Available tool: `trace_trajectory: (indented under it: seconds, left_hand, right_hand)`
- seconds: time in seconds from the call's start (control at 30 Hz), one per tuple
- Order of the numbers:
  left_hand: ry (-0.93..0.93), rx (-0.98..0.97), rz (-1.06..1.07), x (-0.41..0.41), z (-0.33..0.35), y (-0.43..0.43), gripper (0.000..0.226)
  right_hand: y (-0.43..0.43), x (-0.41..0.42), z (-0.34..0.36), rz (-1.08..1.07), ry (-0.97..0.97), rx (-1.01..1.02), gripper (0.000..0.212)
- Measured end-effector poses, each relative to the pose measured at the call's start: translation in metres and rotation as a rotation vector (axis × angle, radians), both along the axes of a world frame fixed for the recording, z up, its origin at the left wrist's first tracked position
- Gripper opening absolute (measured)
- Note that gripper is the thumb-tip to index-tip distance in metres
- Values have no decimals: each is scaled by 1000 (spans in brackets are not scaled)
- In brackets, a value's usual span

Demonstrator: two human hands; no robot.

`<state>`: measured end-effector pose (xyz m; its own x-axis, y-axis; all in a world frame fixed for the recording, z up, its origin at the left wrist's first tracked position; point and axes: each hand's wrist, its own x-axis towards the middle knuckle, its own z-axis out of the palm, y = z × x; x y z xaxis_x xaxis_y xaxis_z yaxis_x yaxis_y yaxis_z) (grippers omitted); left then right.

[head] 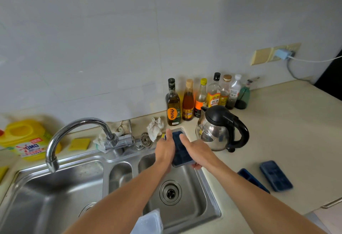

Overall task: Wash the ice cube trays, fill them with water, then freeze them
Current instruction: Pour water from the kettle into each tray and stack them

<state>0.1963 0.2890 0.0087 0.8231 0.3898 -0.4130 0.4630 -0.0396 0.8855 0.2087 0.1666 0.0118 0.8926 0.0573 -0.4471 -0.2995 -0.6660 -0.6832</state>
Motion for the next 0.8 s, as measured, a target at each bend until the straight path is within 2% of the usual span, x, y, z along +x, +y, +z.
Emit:
trace_trajectory:
  seconds: [0.07, 0.23, 0.53, 0.67, 0.8]
  left_hand:
    - [-18, 47, -53, -4, -3, 4, 60]
    - [-134, 44, -177, -16, -2, -3, 54]
    - [-194, 113, -252, -13, 0, 0, 55]
    - [-164, 220, -259, -1, 3, 10, 57]
    - [-193, 272, -195, 14, 10, 25, 54]
  right_hand:
    - [3, 4, 3, -22, -26, -1, 79]
    - [12, 0, -1, -164, -138, 165, 82]
    - [9, 1, 0, -136, -216, 197, 72]
    - [3, 1, 8, -147, -87, 284, 66]
    - [-7, -4, 7, 60, 35, 357, 48]
